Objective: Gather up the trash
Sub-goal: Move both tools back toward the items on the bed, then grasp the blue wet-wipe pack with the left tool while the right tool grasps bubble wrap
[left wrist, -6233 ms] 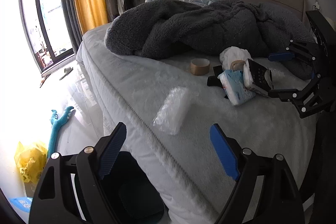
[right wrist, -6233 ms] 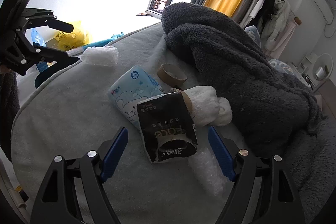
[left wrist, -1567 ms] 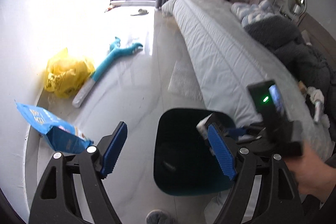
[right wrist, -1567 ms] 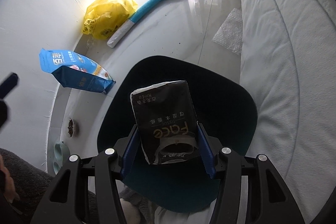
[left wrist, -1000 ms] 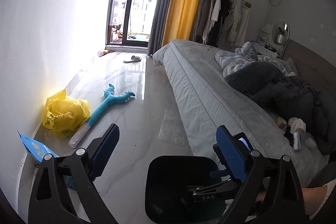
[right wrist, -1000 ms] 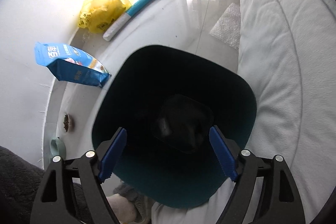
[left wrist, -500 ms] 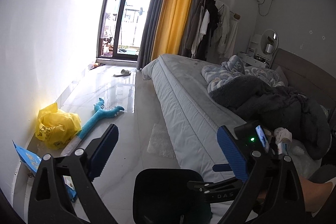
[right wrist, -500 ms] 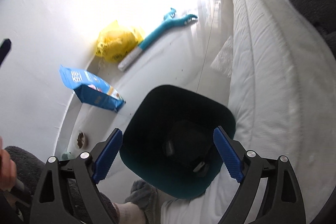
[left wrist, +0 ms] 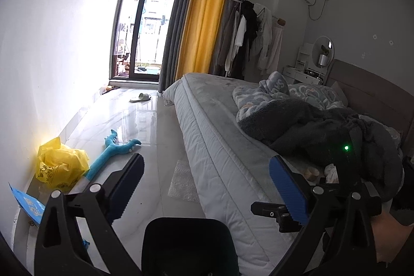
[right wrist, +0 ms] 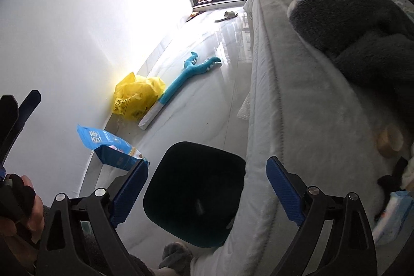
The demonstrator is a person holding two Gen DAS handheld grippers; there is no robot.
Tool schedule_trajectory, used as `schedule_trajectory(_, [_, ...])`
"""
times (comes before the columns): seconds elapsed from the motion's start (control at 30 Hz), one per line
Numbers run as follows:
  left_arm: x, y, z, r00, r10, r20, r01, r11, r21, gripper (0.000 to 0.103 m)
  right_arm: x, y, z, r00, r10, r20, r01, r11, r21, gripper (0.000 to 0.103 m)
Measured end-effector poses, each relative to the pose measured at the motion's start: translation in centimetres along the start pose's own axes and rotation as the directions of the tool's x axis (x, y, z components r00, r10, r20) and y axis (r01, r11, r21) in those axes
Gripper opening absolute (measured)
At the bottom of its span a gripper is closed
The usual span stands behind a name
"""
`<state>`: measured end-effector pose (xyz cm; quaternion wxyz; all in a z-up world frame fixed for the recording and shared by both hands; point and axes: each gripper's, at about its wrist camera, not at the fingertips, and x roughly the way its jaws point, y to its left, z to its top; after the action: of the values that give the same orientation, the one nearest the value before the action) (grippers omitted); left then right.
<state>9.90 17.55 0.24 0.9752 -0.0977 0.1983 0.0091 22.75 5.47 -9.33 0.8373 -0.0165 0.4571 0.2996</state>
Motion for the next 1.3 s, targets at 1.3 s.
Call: schedule_trajectory(1.3, [8.6,-17.7,-4.0,0.962,-0.111,-0.249,0.145,0.982,0.122,0.099,-15.0,-18.1,-5.9,0.953,-0.232,0.196,0.21,0.97,0.126,0.097])
